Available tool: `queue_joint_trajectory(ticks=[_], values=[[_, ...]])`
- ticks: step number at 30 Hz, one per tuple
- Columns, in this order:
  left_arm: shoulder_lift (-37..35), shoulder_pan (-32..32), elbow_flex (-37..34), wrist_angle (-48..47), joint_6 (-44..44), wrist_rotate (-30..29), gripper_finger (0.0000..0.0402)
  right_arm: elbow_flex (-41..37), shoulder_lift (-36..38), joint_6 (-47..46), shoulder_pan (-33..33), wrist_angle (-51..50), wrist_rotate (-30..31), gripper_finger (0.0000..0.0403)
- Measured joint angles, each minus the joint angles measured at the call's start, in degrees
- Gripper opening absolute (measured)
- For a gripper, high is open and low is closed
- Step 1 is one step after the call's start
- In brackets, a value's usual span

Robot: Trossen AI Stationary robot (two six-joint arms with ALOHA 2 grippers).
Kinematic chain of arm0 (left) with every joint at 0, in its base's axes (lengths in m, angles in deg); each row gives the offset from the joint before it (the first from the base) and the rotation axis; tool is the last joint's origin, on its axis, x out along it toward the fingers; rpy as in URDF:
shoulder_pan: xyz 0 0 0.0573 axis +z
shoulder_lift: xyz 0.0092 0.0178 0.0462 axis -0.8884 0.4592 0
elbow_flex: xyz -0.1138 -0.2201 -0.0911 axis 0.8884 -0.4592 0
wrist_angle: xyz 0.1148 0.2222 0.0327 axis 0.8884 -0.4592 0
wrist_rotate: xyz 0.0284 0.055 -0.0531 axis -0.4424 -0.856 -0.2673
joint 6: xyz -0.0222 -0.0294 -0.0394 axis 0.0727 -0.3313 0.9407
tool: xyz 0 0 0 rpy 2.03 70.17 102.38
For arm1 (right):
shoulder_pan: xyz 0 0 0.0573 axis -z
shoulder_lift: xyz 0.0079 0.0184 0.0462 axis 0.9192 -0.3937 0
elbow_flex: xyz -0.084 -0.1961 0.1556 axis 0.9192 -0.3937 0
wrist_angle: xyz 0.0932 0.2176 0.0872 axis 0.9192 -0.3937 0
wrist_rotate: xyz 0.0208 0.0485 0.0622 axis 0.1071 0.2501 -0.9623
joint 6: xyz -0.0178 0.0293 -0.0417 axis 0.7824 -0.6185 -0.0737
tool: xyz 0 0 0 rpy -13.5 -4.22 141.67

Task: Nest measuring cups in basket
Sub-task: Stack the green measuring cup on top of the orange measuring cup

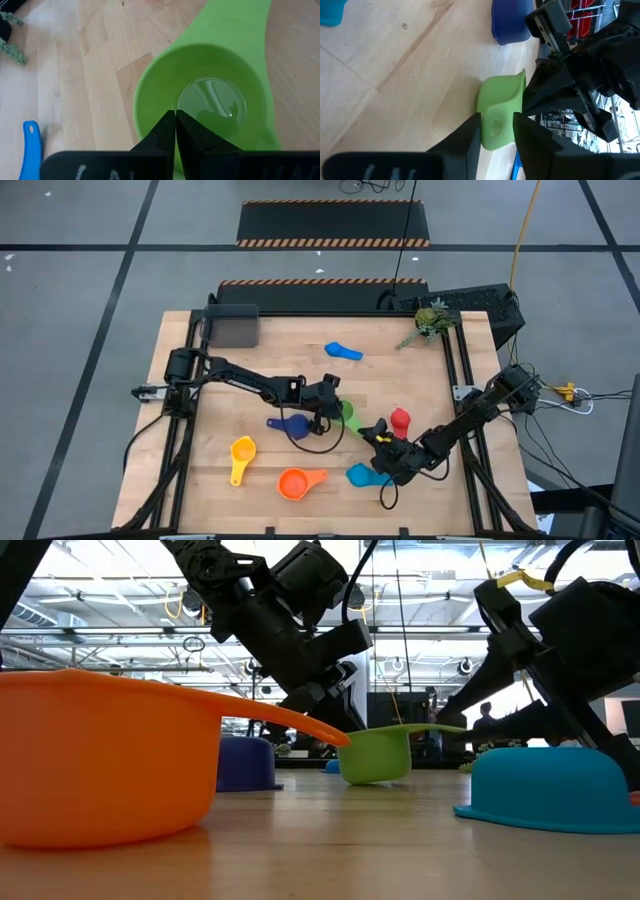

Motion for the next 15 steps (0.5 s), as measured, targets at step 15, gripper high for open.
queue_joint_trajectory(ticks=[15], values=[[0.00, -0.06, 0.00, 0.02, 0.35, 1.47, 0.0019, 0.09, 0.13, -1.77, 0.61, 0.24, 0.93, 0.0011]])
